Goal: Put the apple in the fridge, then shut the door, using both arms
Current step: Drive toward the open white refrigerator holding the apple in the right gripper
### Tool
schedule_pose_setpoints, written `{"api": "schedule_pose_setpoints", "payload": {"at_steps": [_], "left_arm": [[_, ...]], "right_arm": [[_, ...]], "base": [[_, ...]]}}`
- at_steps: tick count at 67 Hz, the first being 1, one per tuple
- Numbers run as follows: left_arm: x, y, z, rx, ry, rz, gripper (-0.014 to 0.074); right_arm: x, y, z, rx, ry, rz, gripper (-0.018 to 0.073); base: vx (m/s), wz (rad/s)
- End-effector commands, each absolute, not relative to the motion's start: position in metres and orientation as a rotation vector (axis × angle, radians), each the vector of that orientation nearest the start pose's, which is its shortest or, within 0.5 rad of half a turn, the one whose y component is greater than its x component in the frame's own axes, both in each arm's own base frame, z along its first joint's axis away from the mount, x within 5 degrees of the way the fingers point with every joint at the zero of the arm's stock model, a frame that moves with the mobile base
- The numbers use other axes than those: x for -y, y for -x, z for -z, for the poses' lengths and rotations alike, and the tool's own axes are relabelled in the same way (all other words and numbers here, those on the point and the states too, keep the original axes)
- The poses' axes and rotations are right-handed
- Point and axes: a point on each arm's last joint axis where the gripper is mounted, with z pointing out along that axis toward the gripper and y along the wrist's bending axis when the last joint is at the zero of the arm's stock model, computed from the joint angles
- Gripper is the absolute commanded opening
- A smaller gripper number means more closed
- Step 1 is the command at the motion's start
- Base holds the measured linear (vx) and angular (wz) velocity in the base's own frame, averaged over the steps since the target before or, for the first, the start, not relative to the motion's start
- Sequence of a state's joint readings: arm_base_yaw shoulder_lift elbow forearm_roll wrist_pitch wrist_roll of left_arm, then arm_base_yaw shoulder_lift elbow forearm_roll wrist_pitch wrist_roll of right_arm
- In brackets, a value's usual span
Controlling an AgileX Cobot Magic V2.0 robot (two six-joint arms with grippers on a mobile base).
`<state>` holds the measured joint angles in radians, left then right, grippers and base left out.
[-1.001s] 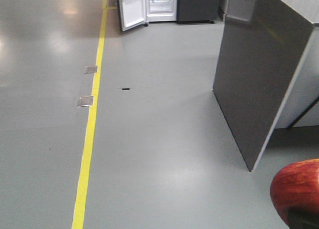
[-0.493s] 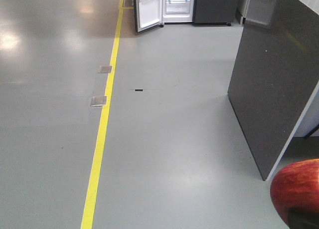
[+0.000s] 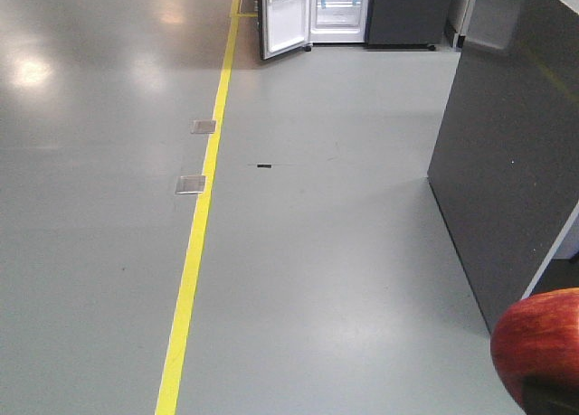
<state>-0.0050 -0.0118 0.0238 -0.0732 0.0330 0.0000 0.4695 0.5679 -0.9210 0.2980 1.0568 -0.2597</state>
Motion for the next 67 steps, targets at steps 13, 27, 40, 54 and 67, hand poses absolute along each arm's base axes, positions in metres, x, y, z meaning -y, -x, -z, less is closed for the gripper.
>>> {"api": "schedule_pose_setpoints", "payload": {"at_steps": [13, 27, 40, 54, 67], "left_arm": [[-0.0001, -0.0561, -0.2011, -1.464, 0.064, 0.072, -0.0006], [-0.0001, -0.0561, -0.2011, -1.464, 0.064, 0.072, -0.0006], [-0.0001, -0.0561, -0.2011, -1.464, 0.064, 0.072, -0.0006], [-0.0001, -0.0561, -0.2011, -1.464, 0.064, 0.072, -0.0006], [-0.0001, -0.0561, -0.2011, -1.464, 0.064, 0.072, -0.0006]], "right_arm": [[-0.0551, -0.0564, -0.3970, -1.969, 0.728, -0.507, 0.0224], [-0.0551, -0.0564, -0.3970, -1.969, 0.728, -0.507, 0.0224], [-0.0551, -0.0564, -0.3970, -1.969, 0.728, -0.507, 0.0224], [-0.0551, -0.0564, -0.3970, -1.969, 0.728, -0.507, 0.0224], [-0.0551, -0.0564, -0.3970, -1.969, 0.728, -0.507, 0.0224]], "base": [[0.06, 0.03], [0.07, 0.00], [0.09, 0.01], [0.11, -0.01], [0.13, -0.03]]}}
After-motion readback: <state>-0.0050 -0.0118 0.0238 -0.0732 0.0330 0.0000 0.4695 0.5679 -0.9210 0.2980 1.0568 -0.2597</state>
